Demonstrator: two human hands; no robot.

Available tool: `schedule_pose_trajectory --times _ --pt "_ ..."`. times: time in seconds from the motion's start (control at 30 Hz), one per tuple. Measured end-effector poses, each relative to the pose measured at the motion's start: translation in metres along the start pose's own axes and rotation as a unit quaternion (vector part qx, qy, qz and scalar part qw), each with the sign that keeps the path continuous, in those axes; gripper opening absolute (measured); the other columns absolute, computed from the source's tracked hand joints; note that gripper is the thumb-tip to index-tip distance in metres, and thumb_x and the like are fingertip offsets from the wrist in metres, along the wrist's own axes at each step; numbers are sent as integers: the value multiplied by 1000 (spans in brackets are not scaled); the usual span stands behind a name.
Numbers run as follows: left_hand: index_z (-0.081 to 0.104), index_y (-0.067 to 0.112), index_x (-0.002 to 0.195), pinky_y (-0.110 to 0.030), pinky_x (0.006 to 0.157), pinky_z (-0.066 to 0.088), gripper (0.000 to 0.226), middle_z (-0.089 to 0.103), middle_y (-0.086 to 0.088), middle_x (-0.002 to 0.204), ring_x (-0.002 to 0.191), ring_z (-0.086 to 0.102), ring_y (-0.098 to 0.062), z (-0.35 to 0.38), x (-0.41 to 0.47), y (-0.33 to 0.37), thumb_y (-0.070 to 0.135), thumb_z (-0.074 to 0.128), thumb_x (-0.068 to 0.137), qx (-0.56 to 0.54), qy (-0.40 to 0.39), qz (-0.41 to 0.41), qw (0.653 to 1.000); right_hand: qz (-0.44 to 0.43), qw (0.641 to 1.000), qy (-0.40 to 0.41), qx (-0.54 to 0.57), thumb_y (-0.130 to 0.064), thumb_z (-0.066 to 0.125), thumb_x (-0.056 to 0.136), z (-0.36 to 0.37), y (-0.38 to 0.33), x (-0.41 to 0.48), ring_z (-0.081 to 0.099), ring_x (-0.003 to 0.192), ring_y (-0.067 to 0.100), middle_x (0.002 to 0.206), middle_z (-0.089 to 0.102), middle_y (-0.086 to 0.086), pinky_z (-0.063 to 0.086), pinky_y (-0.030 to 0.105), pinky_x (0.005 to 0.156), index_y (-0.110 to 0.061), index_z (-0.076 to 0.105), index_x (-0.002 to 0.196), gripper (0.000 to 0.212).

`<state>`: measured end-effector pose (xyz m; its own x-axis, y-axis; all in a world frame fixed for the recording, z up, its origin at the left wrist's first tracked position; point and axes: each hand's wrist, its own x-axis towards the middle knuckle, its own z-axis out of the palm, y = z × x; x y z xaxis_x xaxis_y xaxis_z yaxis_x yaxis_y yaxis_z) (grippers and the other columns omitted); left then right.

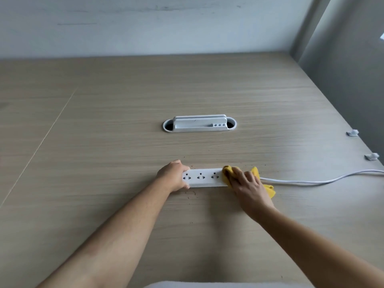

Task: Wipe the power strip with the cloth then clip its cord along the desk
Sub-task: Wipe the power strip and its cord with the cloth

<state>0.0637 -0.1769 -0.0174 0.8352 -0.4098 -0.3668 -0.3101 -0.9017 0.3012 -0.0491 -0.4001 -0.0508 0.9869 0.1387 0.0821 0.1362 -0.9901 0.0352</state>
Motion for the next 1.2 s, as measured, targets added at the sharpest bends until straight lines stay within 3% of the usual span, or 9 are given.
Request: schedule_pose_trajectory --times 0.07,0.17,0.37,0.63,0.77,0.87,1.03,1.2 --pt "65 24 107 -33 81 46 38 45 2 99 97 52 -19 0 0 0 32 78 72 6 -2 -1 1000 28 999 16 -10 -5 38 61 -1 4 -4 48 82 31 120 47 12 54 44 70 -14 50 127 68" --pt "63 23 111 -33 82 47 41 49 0 105 103 53 -21 0 0 0 33 77 73 15 -9 1 1000 3 1000 8 -28 -9 27 59 -1 -16 3 50 84 30 120 43 9 54 40 69 -19 55 123 71" --pt "59 28 121 -33 82 46 50 50 0 112 107 54 -20 0 -1 0 37 74 75 29 -12 0 1000 86 996 -16 -22 -5 58 64 -6 6 10 51 85 34 117 55 14 52 43 70 -14 51 128 65" --pt "61 29 117 -30 78 43 46 50 1 110 106 54 -20 -1 0 0 36 76 74 20 -14 -2 1000 61 998 -18 -27 -7 42 62 -5 -8 15 49 85 30 120 55 12 51 41 70 -16 55 123 63" --pt "57 32 124 -29 79 41 53 50 2 113 109 54 -20 0 -1 0 38 75 74 22 -11 -3 1000 101 995 -9 -23 -3 53 60 1 1 -2 49 86 32 120 54 16 51 42 71 -11 53 125 65" --pt "59 31 121 -29 77 41 51 50 1 112 108 53 -19 -1 0 0 38 75 74 21 -15 1 1000 75 997 -17 -17 -5 48 56 3 -15 -9 47 88 31 124 55 15 52 42 70 -14 54 124 69" --pt "58 30 124 -29 78 41 52 50 1 112 108 53 -20 0 -2 0 37 75 75 15 -11 -9 1000 90 995 -37 -6 -5 57 65 -5 0 15 50 91 34 124 52 14 49 44 76 -18 49 129 65" --pt "59 30 121 -31 80 43 50 50 1 113 109 53 -19 -1 -1 1 37 75 75 23 -18 -5 1000 80 996 -29 1 -3 60 54 -2 -11 -12 54 87 34 120 56 14 52 44 72 -17 54 124 72"
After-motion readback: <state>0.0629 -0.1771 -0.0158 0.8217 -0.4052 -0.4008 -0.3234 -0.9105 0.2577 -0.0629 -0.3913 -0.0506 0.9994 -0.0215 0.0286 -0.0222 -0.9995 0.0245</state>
